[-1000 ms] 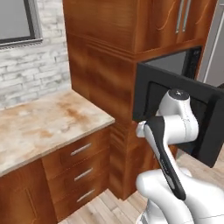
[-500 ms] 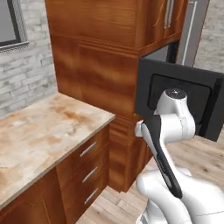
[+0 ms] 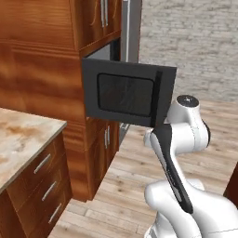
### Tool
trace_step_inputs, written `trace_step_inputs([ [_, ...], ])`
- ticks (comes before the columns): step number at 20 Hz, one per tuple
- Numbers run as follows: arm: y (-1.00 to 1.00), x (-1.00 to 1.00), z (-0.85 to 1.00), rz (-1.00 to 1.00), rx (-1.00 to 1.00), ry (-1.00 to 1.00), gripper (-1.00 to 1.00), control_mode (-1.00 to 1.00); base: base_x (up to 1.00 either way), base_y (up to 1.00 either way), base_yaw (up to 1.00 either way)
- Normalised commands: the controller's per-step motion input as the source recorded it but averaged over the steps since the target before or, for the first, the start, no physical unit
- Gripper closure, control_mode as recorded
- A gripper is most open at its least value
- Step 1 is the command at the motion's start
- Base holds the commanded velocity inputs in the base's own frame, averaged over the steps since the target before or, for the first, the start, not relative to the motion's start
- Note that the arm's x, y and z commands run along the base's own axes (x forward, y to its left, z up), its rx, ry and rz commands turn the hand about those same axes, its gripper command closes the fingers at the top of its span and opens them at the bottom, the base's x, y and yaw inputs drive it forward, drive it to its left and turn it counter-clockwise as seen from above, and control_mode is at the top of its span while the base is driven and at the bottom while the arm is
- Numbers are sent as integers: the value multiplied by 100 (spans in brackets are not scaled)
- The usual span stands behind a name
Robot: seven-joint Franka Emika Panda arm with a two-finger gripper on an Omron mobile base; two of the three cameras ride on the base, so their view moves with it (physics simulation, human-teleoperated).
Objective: Pick the mug from the counter and place it inside the microwave. Then close the microwave.
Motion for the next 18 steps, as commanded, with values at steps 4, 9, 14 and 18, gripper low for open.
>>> trace_step_inputs([
  [4,0,0,0,0,0,0,100,100,8,-82,-27],
  [9,0,0,0,0,0,0,100,100,30,-88,-18],
  [14,0,0,0,0,0,0,100,100,21,-100,-38],
  [18,0,0,0,0,0,0,100,100,36,-88,-52],
])
